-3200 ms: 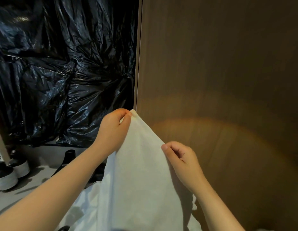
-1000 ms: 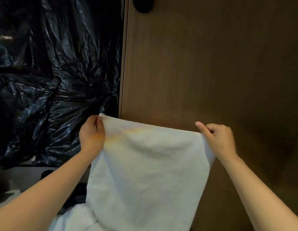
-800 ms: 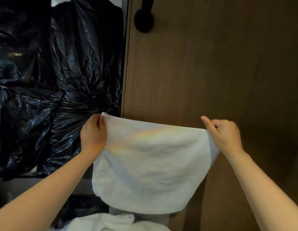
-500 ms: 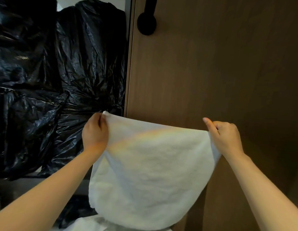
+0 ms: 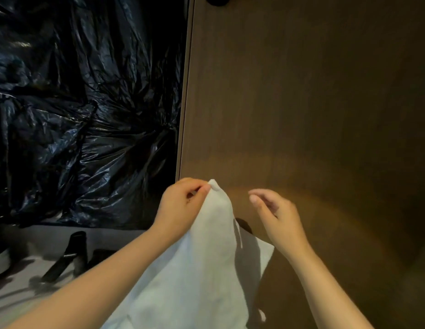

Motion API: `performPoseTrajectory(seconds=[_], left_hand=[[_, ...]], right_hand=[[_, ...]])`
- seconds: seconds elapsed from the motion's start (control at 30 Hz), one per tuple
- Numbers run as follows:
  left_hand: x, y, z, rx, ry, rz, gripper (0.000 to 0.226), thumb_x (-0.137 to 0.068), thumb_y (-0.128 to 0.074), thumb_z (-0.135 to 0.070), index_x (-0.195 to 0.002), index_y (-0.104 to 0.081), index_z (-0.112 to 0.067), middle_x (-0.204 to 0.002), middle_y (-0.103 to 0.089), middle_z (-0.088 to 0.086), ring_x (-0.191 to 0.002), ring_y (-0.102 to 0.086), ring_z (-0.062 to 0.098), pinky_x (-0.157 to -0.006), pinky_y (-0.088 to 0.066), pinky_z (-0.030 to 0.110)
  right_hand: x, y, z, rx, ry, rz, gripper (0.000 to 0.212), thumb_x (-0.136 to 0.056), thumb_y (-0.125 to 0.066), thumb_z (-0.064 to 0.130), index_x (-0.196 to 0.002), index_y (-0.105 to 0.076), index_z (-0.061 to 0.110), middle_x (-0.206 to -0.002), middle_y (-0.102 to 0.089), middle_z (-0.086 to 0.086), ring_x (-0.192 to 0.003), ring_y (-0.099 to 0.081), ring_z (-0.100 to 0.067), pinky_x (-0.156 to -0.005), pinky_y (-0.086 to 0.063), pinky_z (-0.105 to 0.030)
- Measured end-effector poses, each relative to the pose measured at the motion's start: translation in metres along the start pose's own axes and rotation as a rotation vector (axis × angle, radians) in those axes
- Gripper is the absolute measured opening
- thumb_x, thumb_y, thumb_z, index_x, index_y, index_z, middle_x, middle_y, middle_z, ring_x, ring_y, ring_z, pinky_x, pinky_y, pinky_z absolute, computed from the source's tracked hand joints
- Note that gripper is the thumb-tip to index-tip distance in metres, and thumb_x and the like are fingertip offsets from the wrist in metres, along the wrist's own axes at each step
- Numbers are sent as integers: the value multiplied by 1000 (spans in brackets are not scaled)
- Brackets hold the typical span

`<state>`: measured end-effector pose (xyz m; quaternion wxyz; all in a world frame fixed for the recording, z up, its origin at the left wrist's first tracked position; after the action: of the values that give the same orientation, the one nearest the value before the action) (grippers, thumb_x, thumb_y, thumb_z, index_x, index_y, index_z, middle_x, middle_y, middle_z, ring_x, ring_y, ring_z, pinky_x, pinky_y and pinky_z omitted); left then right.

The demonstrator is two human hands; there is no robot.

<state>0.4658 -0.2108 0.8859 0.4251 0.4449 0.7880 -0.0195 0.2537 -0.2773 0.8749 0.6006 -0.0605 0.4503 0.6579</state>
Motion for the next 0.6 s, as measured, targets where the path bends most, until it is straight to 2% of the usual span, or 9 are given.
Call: performPoseTrajectory(seconds=[0.07,0.23,0.33,0.43,0.5,0.6], left_hand=[[10,-5,1,30,14,15,15,-93,-60,-22,-94,-74,-26,-87,-67,-14,-83,-60,-2,-72,-44,7],[26,-12,-2,107,63,51,14,-91,-63,-23,-92,-75,-31,-82,-67,-14,-79,-63,3,-70,-51,16],[29,-12,-6,150,79,51,14,-89,-64,-27,-89,-73,-38,-82,-68,-16,-82,-63,3,-73,-53,18],[31,-13,-10,166,70,40,12,-88,-65,-27,-91,-75,-33,-80,-67,-16,-80,-63,7,-71,-54,23],[34,-14,-13,173,71,36,11,-87,-66,-27,-92,-74,-33,-82,-68,-16,-82,-63,7,-72,-55,24],[41,-12,-13,205,98,71,13,-86,-69,-27,-95,-68,-36,-88,-68,-18,-86,-65,5,-75,-56,24]], right_hand=[[12,-11,2,-127,-36,55,25,-87,-48,59,-110,-56,55,-107,-55,47,-107,-50,21,-76,-41,3],[25,-27,9,-337,-96,146,28,-89,-52,52,-117,-58,52,-115,-56,43,-112,-50,18,-78,-44,0],[25,-29,14,-445,-113,132,30,-87,-56,47,-113,-67,38,-109,-67,27,-107,-60,7,-78,-49,-7],[25,-29,18,-454,-97,119,27,-85,-57,46,-98,-73,30,-93,-68,14,-94,-63,-3,-76,-51,-12],[27,-31,20,-433,-104,130,25,-87,-55,47,-92,-71,28,-87,-67,12,-88,-62,-5,-73,-50,-12],[28,-32,19,-407,-120,88,18,-96,-52,38,-88,-66,29,-84,-66,13,-83,-61,-5,-68,-50,-12]])
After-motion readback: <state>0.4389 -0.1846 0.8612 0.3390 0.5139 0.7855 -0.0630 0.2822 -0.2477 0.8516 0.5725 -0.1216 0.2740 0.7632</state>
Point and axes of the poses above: each hand's wrist, its own x-axis away from the middle knuckle, its own y-axis out of the back of the hand, z = x × y, the point moved 2 cm from there along -x, towards the middle knuckle
